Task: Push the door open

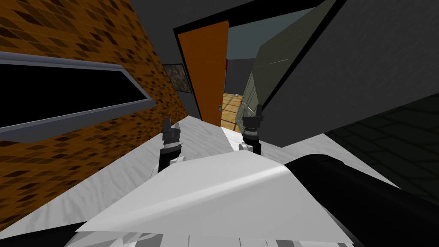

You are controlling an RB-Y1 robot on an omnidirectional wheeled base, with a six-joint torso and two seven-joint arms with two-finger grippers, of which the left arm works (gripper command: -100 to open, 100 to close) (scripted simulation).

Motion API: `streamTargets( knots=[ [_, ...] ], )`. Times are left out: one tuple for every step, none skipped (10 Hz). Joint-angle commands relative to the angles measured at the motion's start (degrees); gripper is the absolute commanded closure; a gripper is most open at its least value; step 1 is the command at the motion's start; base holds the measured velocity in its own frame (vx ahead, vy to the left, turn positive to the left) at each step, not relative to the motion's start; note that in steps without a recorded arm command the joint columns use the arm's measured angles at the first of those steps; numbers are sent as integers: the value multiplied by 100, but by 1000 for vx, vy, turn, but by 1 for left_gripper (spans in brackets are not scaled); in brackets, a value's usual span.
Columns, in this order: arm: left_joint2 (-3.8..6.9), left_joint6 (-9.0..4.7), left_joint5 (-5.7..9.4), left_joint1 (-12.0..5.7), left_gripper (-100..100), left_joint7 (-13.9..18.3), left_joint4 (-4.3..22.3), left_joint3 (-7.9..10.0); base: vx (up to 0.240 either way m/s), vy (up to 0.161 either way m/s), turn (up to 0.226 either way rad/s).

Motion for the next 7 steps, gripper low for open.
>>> streamTargets(
  knots=[
    [38,-40,12,-71,-100,11,161,-5,135,-43,-64],
    [60,-68,21,-121,-100,19,271,-9,80,-12,-52],
    [84,-98,30,-175,-100,27,393,-13,79,-5,-47],
    [108,-129,39,-229,-100,36,515,-17,83,-8,-56],
    [121,-151,45,-267,-100,42,601,-20,74,-6,-45],
    [135,-172,52,-306,-100,48,688,-23,75,-2,-34],
    [162,-216,65,-384,-100,60,864,-29,90,-11,-54]
  ],
)
